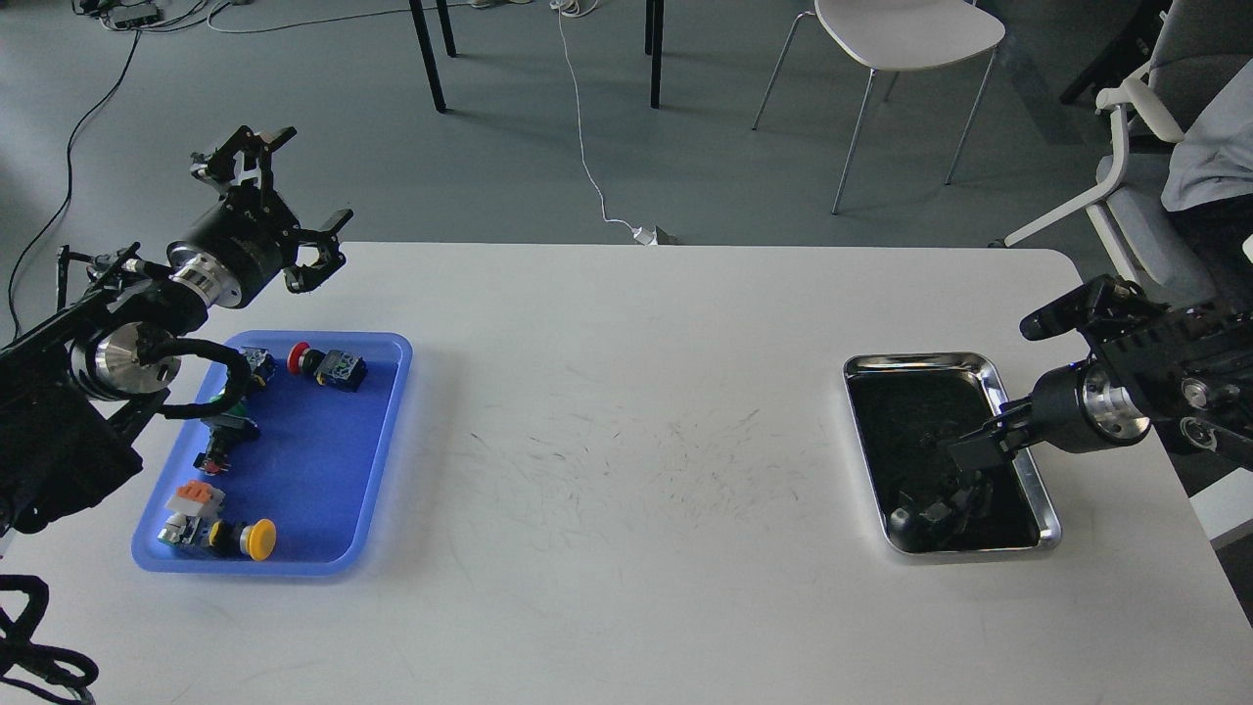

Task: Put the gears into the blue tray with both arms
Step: 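Lower the right gripper into the metal tray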

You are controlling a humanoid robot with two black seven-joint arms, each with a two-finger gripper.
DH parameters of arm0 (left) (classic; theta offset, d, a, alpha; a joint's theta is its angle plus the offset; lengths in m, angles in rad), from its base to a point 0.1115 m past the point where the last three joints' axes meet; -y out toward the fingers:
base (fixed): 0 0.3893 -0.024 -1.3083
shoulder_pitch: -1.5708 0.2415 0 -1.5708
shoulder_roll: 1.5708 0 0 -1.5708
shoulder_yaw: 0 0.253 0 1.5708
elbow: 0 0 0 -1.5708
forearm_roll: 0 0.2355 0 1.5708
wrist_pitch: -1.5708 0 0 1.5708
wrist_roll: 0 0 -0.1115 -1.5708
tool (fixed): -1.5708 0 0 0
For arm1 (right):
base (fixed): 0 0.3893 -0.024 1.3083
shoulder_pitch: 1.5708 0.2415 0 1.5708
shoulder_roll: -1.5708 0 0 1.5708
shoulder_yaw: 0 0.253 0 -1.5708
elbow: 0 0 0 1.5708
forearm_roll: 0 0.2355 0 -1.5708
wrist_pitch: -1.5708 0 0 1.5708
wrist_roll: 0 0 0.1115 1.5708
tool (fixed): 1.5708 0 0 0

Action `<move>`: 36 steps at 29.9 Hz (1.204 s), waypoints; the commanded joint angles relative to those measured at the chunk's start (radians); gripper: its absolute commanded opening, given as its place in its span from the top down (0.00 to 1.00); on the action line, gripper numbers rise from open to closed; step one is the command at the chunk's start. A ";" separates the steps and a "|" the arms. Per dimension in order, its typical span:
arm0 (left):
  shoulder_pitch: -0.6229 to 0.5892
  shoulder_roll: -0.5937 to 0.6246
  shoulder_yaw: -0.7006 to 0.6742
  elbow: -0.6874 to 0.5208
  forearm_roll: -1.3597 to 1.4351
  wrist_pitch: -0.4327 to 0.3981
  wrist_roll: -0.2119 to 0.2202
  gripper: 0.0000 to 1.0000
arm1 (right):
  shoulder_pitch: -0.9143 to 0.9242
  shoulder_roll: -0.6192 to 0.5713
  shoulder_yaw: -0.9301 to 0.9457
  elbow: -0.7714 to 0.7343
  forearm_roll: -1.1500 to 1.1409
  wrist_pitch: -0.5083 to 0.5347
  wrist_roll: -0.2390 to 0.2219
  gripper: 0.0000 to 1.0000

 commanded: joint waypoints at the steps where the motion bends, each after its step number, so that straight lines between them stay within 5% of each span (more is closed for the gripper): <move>1: 0.000 0.003 -0.001 0.000 0.002 0.000 0.000 0.01 | 0.031 0.036 0.001 -0.024 0.001 0.000 0.000 0.05; 36: 0.014 0.023 -0.024 0.000 0.000 0.000 -0.005 0.01 | 0.014 0.116 -0.060 -0.132 -0.007 0.000 0.001 0.10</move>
